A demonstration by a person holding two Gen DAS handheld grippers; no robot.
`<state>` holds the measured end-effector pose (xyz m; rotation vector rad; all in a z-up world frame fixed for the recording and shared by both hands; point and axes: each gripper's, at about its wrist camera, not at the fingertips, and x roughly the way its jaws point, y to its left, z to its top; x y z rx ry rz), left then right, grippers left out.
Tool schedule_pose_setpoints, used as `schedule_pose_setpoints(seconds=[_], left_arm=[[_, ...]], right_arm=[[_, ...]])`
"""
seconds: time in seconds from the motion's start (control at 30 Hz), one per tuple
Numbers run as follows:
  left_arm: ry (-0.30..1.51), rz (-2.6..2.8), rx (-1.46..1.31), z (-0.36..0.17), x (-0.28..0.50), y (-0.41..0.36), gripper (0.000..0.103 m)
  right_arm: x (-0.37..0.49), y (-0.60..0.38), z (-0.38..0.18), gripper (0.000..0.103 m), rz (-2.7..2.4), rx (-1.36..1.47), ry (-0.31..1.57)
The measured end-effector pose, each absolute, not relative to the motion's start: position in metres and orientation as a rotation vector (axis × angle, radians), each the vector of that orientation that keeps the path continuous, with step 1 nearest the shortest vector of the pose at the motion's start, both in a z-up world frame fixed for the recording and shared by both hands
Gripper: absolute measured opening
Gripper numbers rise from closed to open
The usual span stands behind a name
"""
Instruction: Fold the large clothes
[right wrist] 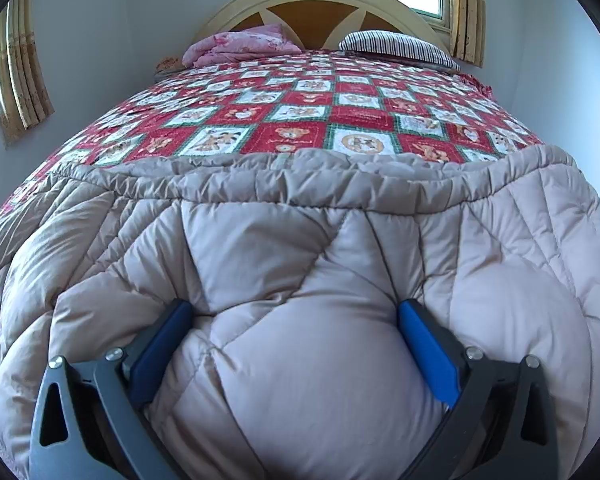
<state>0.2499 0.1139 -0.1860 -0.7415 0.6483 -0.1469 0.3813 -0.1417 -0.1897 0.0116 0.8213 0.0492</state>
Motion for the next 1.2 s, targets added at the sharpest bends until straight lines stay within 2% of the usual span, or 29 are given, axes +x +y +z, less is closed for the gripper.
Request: schedule_pose_setpoints(seconds=[0.1,0.17,0.2,0.23,0.33,0.53,0.63,0.83,1.07,1.2], left_arm=[[0.629,-0.131,-0.740,-0.186,0.259,0.113,0.101],[0.604,-0.146,-0.755,-0.183,0.261,0.114,0.083],[0.609,-0.167,-0.757,-0.181,0.264,0.115,0.052],[0.605,-0.196,-0.763,-0.180,0.266,0.117,0.041],[0.568,-0.242,-0.741,-0.161,0.265,0.115,0.029],[0.436,-0.364,-0.579,-0.086,0.247,0.073,0.024],[0.379,-0.439,-0.493,-0.049,0.242,0.043,0.023],[0.307,-0.570,-0.310,0.004,0.238,-0.025,0.023],[0.284,-0.683,-0.051,0.007,0.242,-0.143,0.023],[0.243,-0.732,0.246,-0.028,0.234,-0.228,0.023]], right_arm=[[0.381,-0.142,-0.190,0.103,0.049,0.012,0.821],[0.381,-0.142,-0.190,0.103,0.050,0.014,0.821],[0.381,-0.142,-0.190,0.103,0.052,0.017,0.820],[0.381,-0.142,-0.189,0.103,0.053,0.019,0.819],[0.381,-0.143,-0.188,0.103,0.058,0.023,0.814],[0.374,-0.153,-0.179,0.103,0.129,0.102,0.785],[0.365,-0.169,-0.163,0.098,0.191,0.193,0.785],[0.321,-0.252,-0.115,0.101,0.229,0.394,0.676],[0.293,-0.355,-0.094,0.101,0.068,0.532,0.557],[0.276,-0.405,-0.069,0.101,0.045,0.582,0.458]])
